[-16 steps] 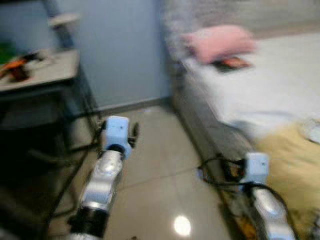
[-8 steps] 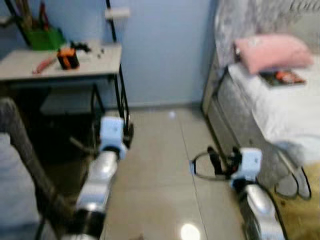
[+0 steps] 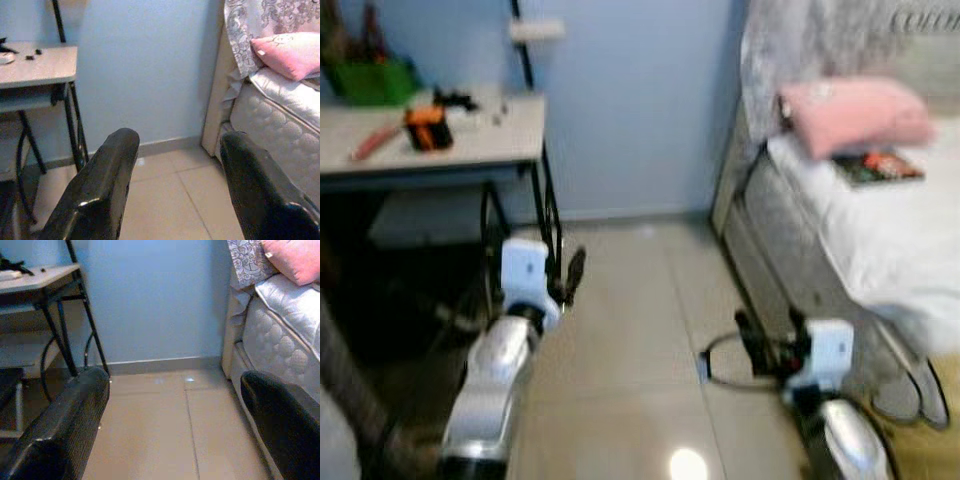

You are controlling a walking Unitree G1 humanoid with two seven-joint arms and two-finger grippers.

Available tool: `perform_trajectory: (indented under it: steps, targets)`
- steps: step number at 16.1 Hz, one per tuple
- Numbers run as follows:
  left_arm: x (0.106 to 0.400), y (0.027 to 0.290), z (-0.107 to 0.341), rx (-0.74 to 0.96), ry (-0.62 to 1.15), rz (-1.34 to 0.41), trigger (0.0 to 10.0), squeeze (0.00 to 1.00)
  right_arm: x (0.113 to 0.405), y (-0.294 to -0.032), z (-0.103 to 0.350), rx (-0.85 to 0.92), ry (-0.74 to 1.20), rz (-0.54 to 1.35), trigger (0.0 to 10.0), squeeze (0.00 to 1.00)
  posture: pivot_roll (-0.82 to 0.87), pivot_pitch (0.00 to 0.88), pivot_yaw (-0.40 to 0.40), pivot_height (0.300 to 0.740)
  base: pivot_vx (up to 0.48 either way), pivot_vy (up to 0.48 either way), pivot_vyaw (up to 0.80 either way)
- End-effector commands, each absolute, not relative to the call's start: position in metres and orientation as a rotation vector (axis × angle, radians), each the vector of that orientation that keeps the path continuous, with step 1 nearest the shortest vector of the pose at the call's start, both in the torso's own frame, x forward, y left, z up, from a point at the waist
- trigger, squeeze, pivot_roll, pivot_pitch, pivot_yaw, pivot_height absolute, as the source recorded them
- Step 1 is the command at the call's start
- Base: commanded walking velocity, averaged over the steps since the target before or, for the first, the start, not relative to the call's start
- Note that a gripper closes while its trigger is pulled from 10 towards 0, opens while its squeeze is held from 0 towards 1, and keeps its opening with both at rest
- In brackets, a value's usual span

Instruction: Clean up the room

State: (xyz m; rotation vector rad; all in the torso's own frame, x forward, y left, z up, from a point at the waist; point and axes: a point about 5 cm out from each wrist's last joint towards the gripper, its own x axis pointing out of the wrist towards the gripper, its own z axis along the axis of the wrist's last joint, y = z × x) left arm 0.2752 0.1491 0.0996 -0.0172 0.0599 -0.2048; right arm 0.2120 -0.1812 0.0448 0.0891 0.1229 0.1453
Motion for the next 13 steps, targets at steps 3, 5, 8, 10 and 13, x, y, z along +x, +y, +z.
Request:
perform_trajectory:
  steps: [3, 5, 8, 10, 13]
  targets:
    - [0.279, 0.137, 0.1, -0.027, 0.064, -0.241, 10.0, 0.0, 0.217, -0.199, 0.036, 0.063, 0.156, 0.102, 10.0, 0.0, 0.04, 0.0, 0.033, 0.74, 0.48, 0.0, 0.64]
    - [0.281, 0.137, 0.1, -0.021, 0.065, -0.251, 10.0, 0.0, 0.219, -0.2, 0.032, 0.058, 0.163, 0.101, 10.0, 0.0, 0.03, 0.0, 0.036, 0.74, 0.48, 0.0, 0.61]
    - [0.285, 0.141, 0.099, -0.007, 0.069, -0.254, 10.0, 0.0, 0.222, -0.198, 0.026, 0.054, 0.177, 0.104, 10.0, 0.0, 0.03, 0.0, 0.041, 0.74, 0.48, 0.0, 0.58]
    - [0.287, 0.141, 0.1, -0.002, 0.066, -0.259, 10.0, 0.0, 0.223, -0.194, 0.022, 0.055, 0.192, 0.101, 10.0, 0.0, 0.04, 0.0, 0.039, 0.74, 0.48, 0.0, 0.28]
    - [0.263, 0.14, 0.09, -0.062, 0.12, -0.373, 10.0, 0.0, 0.186, -0.182, 0.023, 0.023, 0.167, 0.166, 10.0, 0.0, 0.04, 0.0, 0.022, 0.74, 0.16, 0.0, 0.0]
